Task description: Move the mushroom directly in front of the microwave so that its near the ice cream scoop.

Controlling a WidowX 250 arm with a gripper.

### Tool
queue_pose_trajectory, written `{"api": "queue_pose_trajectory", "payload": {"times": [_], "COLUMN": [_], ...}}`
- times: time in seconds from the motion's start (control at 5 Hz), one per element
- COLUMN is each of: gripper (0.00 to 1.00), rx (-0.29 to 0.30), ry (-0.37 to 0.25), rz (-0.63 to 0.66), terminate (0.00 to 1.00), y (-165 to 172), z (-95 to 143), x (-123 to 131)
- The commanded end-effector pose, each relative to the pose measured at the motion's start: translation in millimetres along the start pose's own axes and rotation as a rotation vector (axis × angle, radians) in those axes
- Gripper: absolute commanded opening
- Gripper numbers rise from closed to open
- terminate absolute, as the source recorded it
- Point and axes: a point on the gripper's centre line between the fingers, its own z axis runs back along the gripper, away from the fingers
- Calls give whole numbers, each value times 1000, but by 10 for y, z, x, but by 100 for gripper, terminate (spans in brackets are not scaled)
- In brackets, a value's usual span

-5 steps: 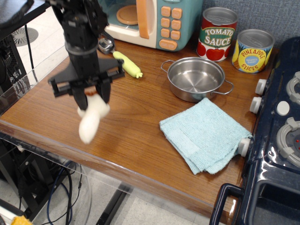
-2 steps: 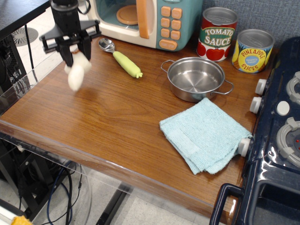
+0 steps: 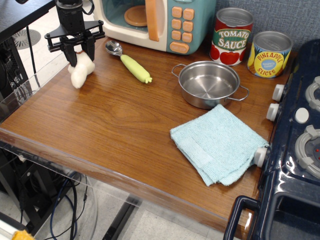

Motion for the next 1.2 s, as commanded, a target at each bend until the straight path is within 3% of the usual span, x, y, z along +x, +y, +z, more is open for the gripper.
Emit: {"api": "queue_pose_trajectory", "payload": {"times": [0.0, 0.4, 1.0], "gripper": [100, 100, 100], "rx": [-28, -49, -154], "ry": [-40, -59, -77], "rz": [-43, -42, -66], "terminate": [0, 0, 0], "y": [-43, -32, -76], "z": [171, 335, 778], "x": [32, 10, -73]}}
